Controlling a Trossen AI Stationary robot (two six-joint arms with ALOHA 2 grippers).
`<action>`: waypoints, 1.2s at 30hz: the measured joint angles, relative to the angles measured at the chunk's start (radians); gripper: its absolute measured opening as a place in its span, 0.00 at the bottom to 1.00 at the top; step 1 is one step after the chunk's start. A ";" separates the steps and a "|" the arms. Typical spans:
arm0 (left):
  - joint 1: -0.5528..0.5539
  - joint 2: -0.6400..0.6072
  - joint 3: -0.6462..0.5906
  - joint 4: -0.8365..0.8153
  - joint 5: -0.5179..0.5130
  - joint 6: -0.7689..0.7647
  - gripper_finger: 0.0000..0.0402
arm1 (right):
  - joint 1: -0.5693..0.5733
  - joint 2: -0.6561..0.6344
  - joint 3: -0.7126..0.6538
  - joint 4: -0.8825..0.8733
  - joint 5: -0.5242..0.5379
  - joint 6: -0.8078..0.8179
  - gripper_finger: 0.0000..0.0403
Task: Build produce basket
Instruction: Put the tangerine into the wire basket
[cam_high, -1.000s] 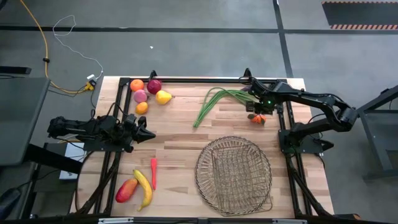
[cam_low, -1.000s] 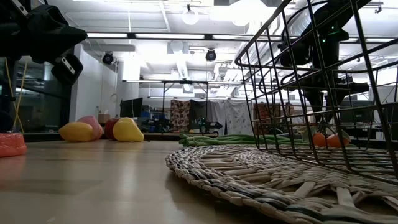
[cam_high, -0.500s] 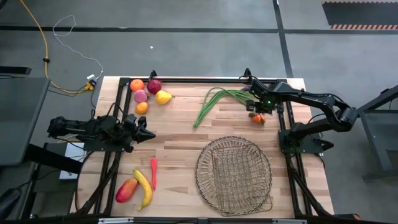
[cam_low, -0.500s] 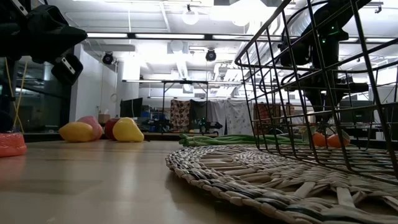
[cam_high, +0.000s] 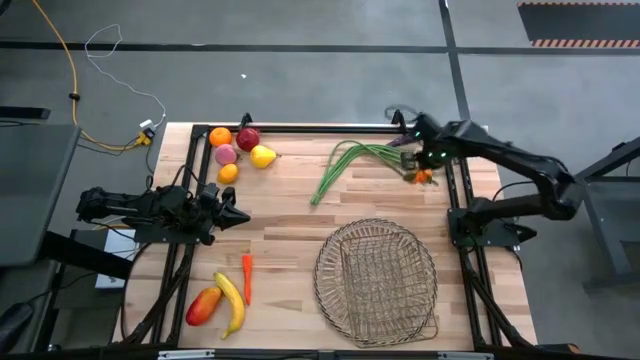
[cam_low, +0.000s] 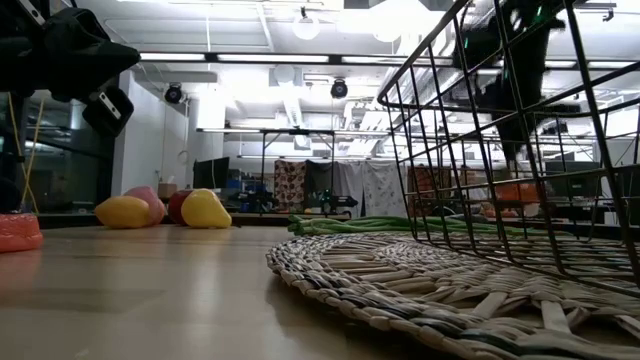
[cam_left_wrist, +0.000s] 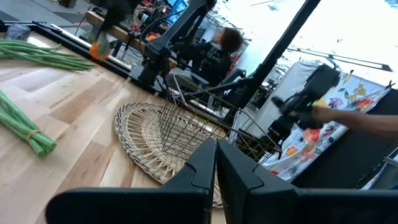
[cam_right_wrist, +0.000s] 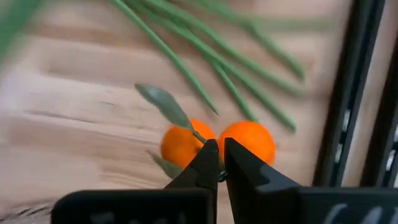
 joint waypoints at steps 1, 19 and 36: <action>0.000 0.000 0.000 0.000 0.000 0.000 0.01 | 0.007 -0.028 0.036 0.001 -0.003 -0.036 0.01; 0.000 0.000 0.000 0.000 0.000 0.000 0.01 | 0.813 -0.243 0.187 0.309 -0.132 0.198 0.00; 0.000 0.000 0.000 0.000 0.000 0.000 0.01 | 1.082 0.159 0.186 0.063 -0.115 0.420 0.00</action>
